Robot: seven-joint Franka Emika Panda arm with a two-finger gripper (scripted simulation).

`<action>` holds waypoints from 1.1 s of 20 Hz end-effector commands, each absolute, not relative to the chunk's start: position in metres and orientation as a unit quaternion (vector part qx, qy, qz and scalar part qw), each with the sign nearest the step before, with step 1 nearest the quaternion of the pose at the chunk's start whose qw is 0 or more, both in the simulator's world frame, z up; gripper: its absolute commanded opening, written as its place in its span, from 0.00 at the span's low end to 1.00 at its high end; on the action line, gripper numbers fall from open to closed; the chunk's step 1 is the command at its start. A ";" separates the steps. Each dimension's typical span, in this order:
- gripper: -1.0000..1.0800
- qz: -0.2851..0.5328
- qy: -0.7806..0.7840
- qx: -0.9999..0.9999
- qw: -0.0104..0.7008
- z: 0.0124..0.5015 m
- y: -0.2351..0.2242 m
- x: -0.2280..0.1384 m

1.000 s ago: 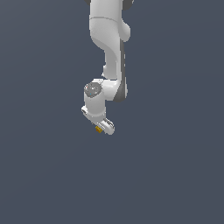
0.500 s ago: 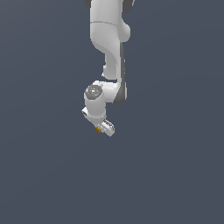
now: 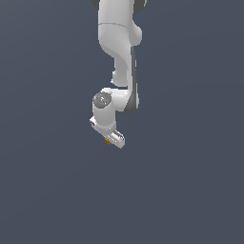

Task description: Pick up the object and move it to a goal position.

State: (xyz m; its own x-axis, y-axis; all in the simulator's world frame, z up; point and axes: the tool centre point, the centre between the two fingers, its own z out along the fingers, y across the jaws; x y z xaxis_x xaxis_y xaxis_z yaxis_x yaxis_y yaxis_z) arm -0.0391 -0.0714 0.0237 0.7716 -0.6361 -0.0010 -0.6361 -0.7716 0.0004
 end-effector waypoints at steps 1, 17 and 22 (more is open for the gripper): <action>0.00 0.000 -0.338 0.941 0.000 0.028 -0.068 -0.040; 0.00 0.000 -0.338 0.941 0.000 0.121 0.021 -0.060; 0.00 0.000 -0.338 0.941 0.001 0.167 0.065 -0.069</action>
State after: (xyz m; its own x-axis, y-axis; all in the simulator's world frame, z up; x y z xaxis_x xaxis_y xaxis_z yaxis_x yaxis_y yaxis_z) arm -0.0661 0.0520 0.1529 0.7719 -0.6358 0.0003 -0.6358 -0.7719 0.0005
